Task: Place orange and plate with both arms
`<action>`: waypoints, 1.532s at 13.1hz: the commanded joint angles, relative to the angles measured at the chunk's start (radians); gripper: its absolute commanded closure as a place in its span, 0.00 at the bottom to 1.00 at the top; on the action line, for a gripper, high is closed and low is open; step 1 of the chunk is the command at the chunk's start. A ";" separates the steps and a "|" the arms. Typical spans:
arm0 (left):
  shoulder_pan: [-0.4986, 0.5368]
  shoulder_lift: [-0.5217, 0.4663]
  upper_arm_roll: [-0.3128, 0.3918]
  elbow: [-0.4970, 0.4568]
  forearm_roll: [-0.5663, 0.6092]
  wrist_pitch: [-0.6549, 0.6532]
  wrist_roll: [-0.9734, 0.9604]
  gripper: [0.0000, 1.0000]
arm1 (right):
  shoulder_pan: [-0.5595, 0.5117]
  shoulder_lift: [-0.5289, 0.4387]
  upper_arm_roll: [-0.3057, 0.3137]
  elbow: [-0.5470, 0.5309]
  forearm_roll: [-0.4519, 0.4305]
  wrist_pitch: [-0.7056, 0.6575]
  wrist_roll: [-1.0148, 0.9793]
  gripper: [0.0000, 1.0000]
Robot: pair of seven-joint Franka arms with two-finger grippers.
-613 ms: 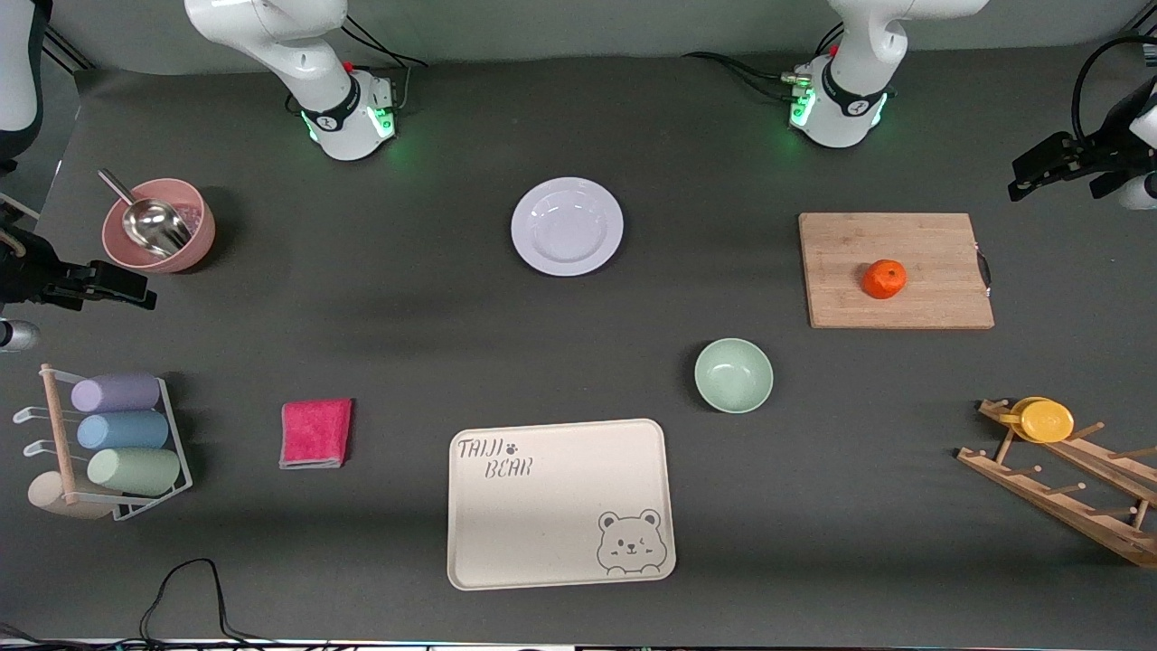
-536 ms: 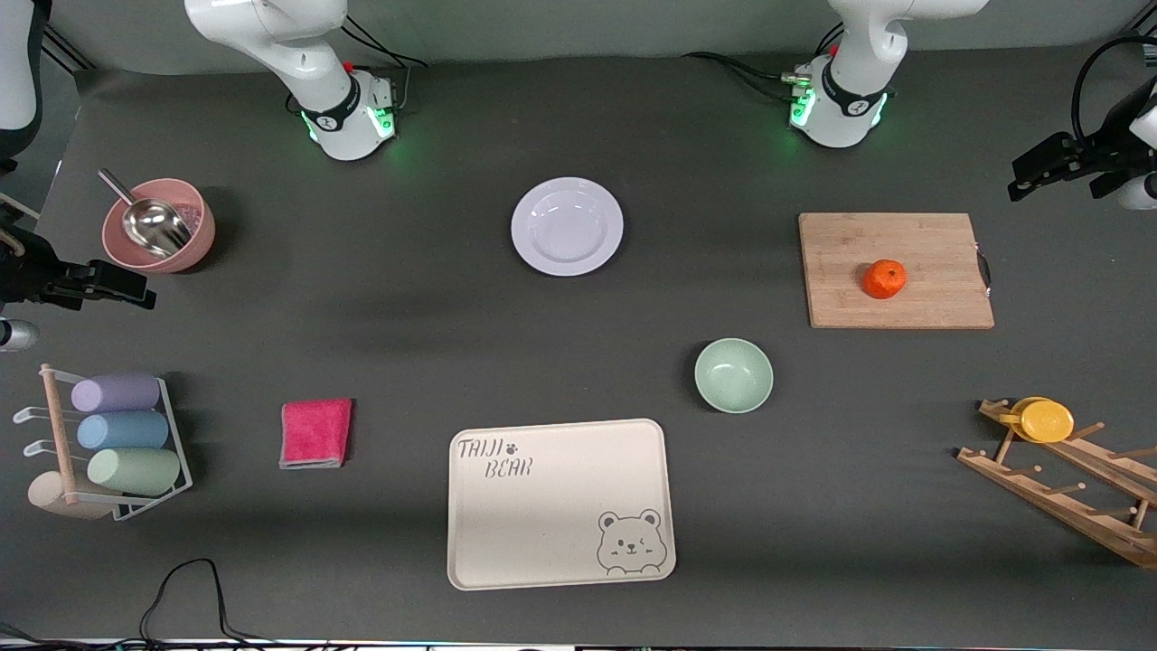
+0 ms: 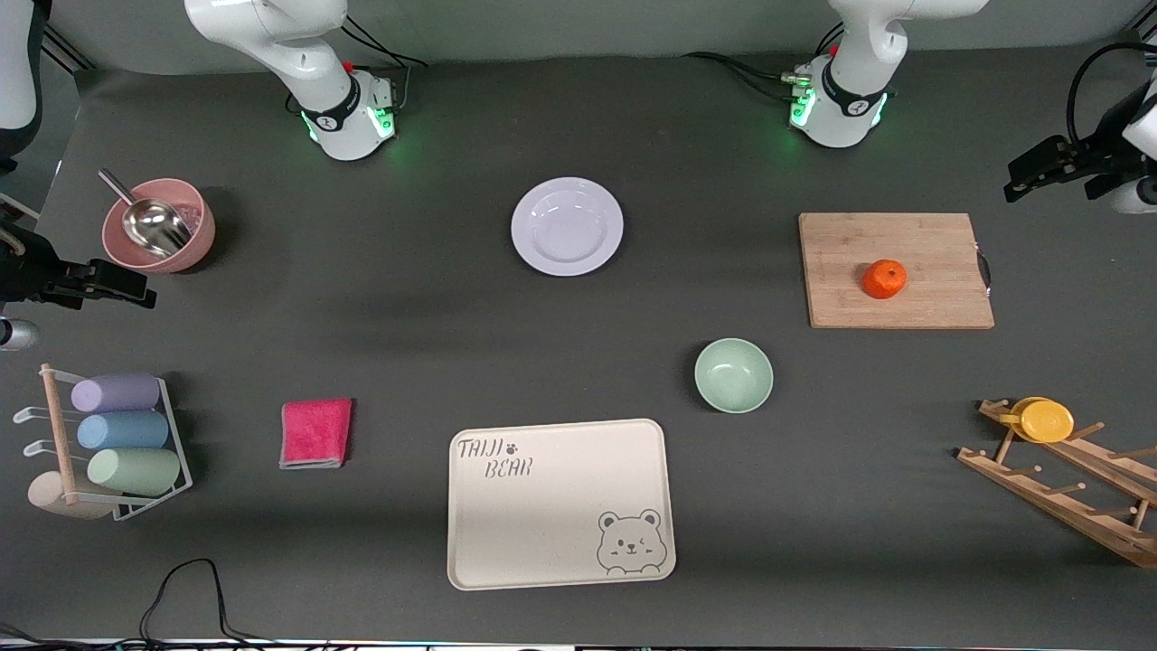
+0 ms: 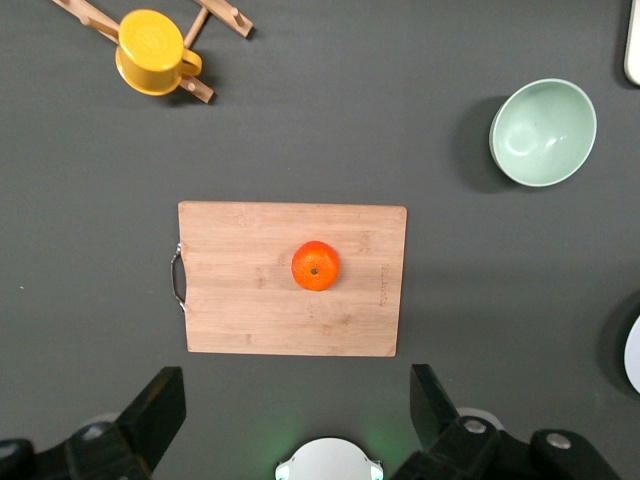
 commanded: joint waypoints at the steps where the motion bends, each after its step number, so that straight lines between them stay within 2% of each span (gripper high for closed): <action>1: -0.010 -0.021 0.009 -0.133 0.005 0.110 -0.002 0.00 | 0.009 -0.029 0.002 -0.029 -0.022 -0.008 0.027 0.00; 5: 0.004 -0.022 0.010 -0.350 0.005 0.309 -0.002 0.00 | 0.009 -0.036 0.002 -0.033 -0.022 -0.008 0.027 0.00; 10: 0.004 -0.018 0.012 -0.664 0.005 0.677 -0.002 0.00 | 0.009 -0.040 0.002 -0.036 -0.022 -0.011 0.027 0.00; 12: 0.010 0.004 0.012 -0.756 0.005 0.816 -0.002 0.00 | 0.009 -0.040 0.002 -0.039 -0.022 -0.011 0.027 0.00; 20: 0.010 0.223 0.012 -0.818 0.007 1.092 0.001 0.00 | 0.009 -0.042 0.003 -0.039 -0.022 -0.011 0.027 0.00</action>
